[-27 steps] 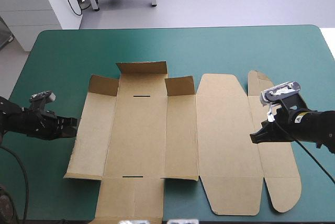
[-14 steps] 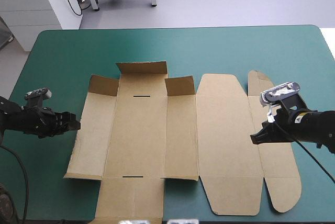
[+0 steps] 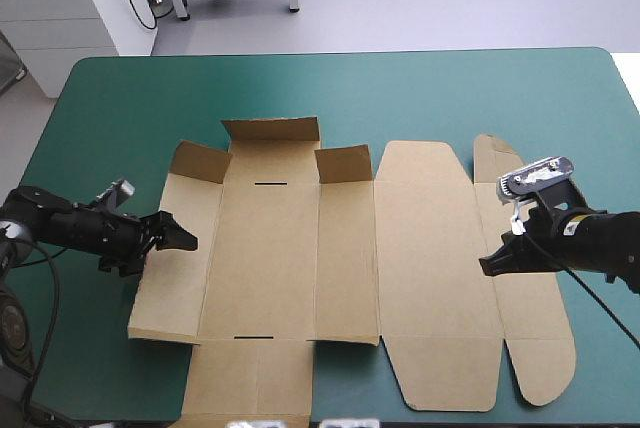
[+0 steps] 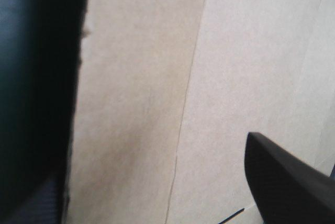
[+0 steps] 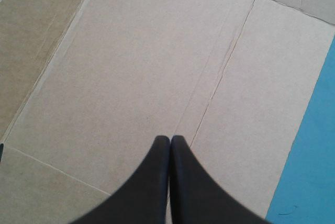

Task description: Fold the box

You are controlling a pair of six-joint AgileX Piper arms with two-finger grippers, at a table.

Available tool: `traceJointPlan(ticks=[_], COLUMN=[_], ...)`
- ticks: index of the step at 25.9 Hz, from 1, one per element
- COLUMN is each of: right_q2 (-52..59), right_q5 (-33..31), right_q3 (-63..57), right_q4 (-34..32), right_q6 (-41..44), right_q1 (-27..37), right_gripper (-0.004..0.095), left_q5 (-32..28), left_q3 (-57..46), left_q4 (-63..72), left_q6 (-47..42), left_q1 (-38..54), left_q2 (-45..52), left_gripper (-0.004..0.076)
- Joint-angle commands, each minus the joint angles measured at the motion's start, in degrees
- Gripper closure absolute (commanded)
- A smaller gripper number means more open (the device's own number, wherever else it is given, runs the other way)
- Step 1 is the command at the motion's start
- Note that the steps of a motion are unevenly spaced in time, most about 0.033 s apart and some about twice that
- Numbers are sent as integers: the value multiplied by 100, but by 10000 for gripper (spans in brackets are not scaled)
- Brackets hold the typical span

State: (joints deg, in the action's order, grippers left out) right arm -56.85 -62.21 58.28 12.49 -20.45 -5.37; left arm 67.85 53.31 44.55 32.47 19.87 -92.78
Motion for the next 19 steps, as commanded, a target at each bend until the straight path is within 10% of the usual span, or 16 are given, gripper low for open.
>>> traceJointPlan(ticks=[1,5,9,19], right_q2=[82,82,82,82], right_q5=[231,231,231,220], right_q3=[139,139,139,139], right_q4=[16,16,16,16], right_q6=[-71,-71,-95,-95], right_q1=[54,54,54,54], right_gripper=[929,929,929,929], left_q5=[645,645,656,666], left_q3=[113,149,200,603], left_q4=[136,136,-37,-804], left_q6=[9,-14,-190,-818], left_q1=[-396,-537,-537,-658], left_q2=[123,123,123,159], left_gripper=[159,218,736,731])
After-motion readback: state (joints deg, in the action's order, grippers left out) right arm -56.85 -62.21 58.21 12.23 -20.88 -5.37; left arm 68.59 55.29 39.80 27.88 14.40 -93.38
